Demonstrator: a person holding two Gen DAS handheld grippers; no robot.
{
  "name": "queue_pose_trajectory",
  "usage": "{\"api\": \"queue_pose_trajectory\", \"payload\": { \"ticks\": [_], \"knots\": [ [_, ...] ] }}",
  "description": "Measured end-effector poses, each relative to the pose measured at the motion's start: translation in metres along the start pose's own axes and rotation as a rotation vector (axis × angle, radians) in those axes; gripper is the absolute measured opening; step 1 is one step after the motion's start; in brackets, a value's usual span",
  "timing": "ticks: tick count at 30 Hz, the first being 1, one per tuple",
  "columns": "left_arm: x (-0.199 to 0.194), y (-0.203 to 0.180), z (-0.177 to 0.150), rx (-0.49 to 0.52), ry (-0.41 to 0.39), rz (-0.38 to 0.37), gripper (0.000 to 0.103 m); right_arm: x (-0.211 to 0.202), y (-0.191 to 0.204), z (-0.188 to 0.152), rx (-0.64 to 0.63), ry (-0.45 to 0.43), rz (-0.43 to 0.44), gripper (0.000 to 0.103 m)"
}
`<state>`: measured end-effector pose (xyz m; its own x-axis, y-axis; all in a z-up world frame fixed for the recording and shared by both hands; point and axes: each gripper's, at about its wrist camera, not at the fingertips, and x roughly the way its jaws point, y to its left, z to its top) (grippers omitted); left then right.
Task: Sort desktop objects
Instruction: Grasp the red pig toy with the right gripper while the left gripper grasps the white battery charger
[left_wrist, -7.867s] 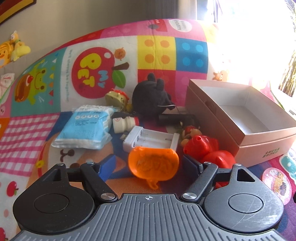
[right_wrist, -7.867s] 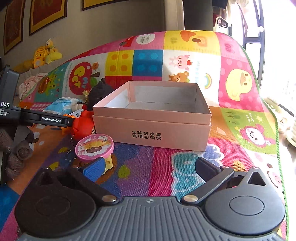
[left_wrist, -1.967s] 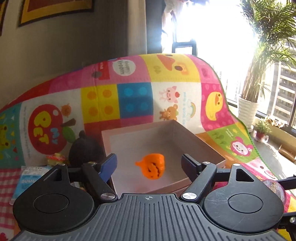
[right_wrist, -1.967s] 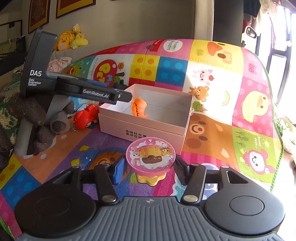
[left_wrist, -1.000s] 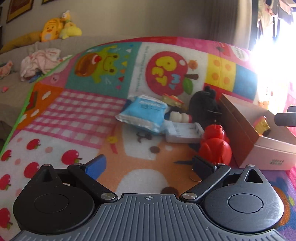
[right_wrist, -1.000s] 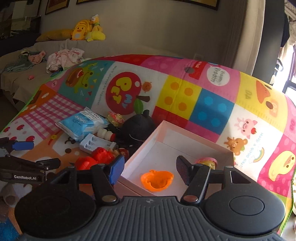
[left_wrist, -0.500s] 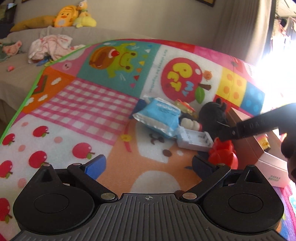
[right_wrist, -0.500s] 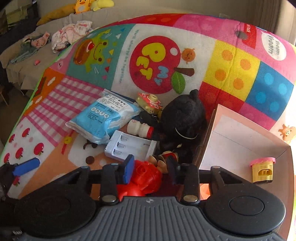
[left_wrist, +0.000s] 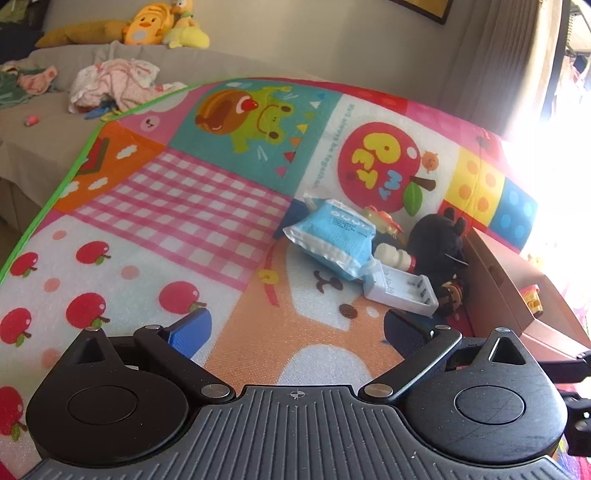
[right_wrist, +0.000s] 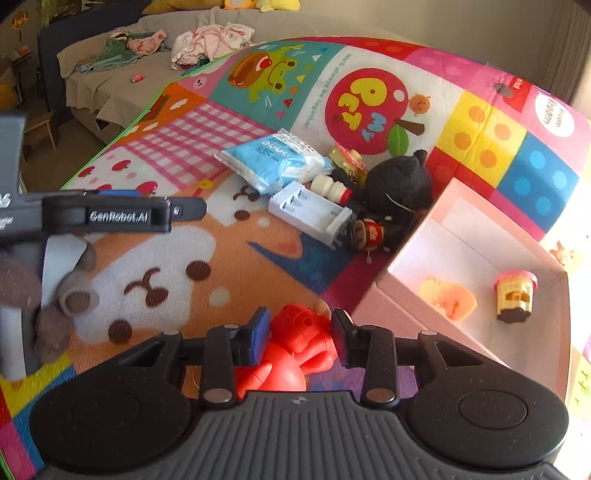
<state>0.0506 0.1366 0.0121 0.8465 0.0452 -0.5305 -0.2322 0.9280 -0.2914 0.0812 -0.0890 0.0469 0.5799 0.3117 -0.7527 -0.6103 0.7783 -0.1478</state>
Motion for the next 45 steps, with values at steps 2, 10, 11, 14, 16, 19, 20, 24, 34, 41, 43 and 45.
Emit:
{"api": "queue_pose_trajectory", "payload": {
  "ticks": [2,10,11,14,16,19,20,24,34,41,43,45],
  "knots": [
    [-0.001,-0.006,-0.001,0.032,-0.007,0.006,0.102,-0.014,-0.006,-0.019,0.002,-0.022,-0.041,0.037],
    [-0.001,-0.052,-0.009,0.234,-0.006,-0.070,0.102,-0.047,-0.056,-0.075,0.239,-0.111,-0.132,0.053],
    [0.002,-0.061,-0.009,0.273,-0.009,-0.080,0.102,-0.050,-0.062,-0.082,0.281,-0.125,-0.133,0.061],
    [0.018,-0.083,-0.005,0.342,0.005,-0.076,0.102,-0.056,-0.076,-0.103,0.382,-0.161,-0.149,0.074],
    [0.033,-0.094,0.001,0.347,0.035,-0.066,0.102,-0.057,-0.083,-0.117,0.438,-0.175,-0.146,0.077],
    [0.059,-0.108,0.008,0.362,0.076,-0.048,0.102,-0.056,-0.088,-0.132,0.511,-0.212,-0.152,0.083],
    [0.067,-0.112,0.009,0.373,0.083,-0.032,0.102,-0.055,-0.089,-0.137,0.533,-0.231,-0.148,0.086],
    [0.091,-0.121,0.010,0.396,0.119,0.029,0.102,-0.049,-0.092,-0.145,0.575,-0.258,-0.147,0.088],
    [0.087,-0.122,0.008,0.426,0.139,0.063,0.082,-0.042,-0.097,-0.149,0.624,-0.254,-0.153,0.099],
    [0.021,-0.105,-0.020,0.400,0.182,-0.018,0.082,-0.042,-0.097,-0.150,0.637,-0.251,-0.169,0.103],
    [0.002,-0.102,-0.033,0.389,0.195,-0.041,0.083,-0.041,-0.097,-0.150,0.641,-0.243,-0.173,0.103],
    [-0.012,-0.101,-0.045,0.370,0.223,-0.087,0.091,-0.040,-0.097,-0.149,0.645,-0.235,-0.182,0.103]
  ]
}}
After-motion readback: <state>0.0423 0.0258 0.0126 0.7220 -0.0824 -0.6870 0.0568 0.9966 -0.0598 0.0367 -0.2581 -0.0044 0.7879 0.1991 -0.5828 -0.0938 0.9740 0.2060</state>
